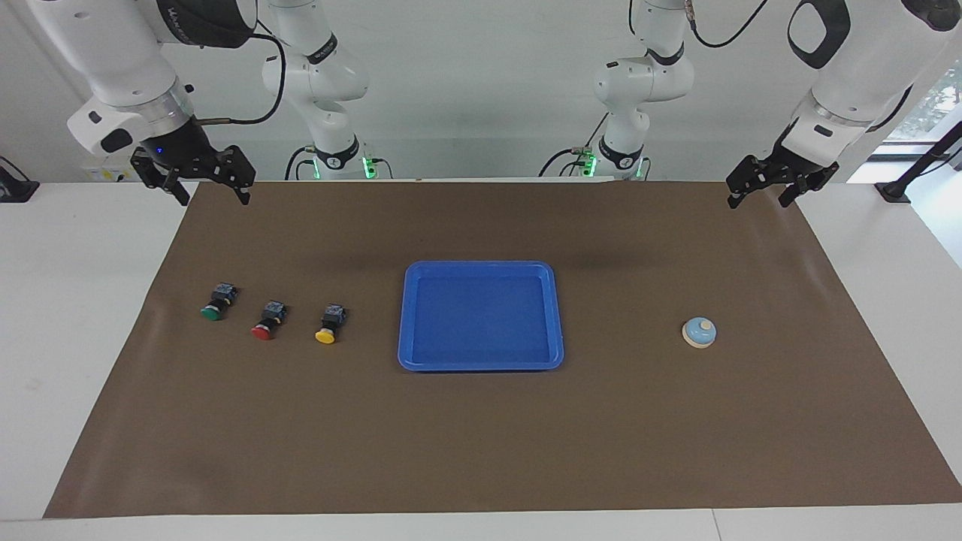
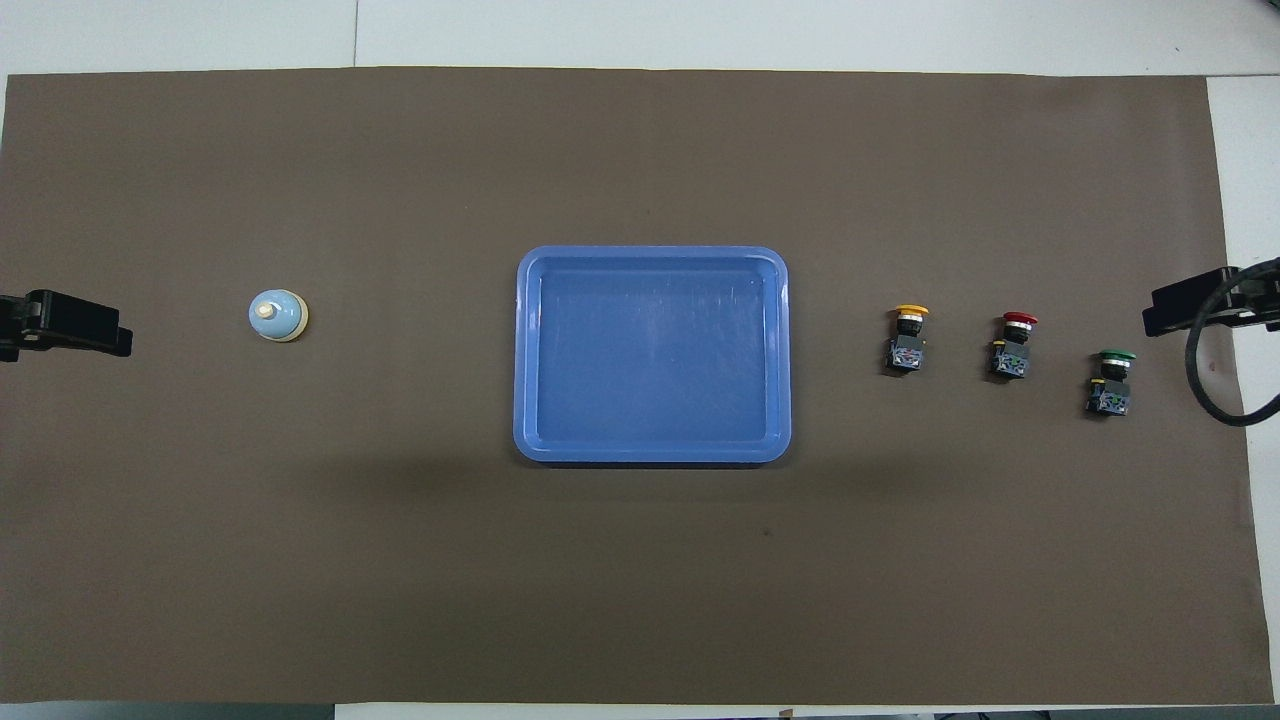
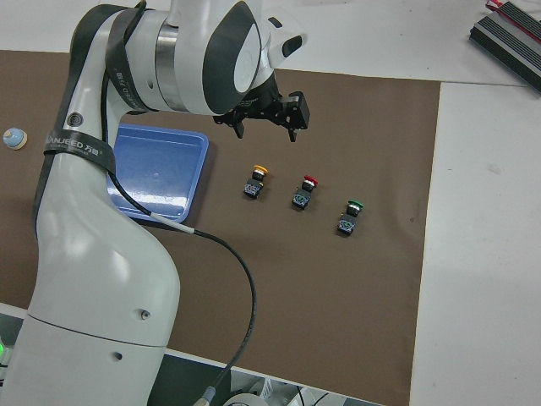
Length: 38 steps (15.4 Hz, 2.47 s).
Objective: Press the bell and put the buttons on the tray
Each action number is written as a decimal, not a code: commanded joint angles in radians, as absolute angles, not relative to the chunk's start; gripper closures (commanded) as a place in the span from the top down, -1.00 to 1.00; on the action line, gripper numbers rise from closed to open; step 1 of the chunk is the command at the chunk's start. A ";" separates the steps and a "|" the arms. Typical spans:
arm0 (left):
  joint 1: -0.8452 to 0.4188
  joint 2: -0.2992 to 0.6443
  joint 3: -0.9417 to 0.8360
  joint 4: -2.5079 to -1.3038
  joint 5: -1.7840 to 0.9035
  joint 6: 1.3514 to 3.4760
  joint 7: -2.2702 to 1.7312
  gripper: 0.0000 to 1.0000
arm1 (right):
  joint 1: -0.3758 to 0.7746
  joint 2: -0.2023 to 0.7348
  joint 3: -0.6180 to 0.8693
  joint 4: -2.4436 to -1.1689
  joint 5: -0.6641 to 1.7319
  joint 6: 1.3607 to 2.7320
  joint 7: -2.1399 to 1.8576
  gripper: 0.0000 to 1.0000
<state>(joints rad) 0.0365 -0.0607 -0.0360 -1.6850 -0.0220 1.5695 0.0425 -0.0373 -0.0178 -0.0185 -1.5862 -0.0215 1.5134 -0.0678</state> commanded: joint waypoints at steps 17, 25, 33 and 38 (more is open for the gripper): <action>0.094 0.049 -0.029 -1.720 -0.012 1.802 0.032 -1.00 | -0.049 -0.032 -0.006 -1.605 -0.018 1.516 -0.052 1.00; 0.091 0.251 -0.028 -1.729 -0.011 2.032 0.018 -1.00 | -0.049 -0.032 -0.006 -1.605 -0.018 1.516 -0.052 1.00; 0.060 0.262 -0.029 -1.804 -0.011 2.123 -0.029 -1.00 | -0.049 -0.032 -0.006 -1.605 -0.018 1.516 -0.052 1.00; 0.029 0.261 -0.029 -1.861 -0.011 2.172 -0.069 -1.00 | -0.057 -0.032 -0.006 -1.605 -0.018 1.516 -0.052 1.00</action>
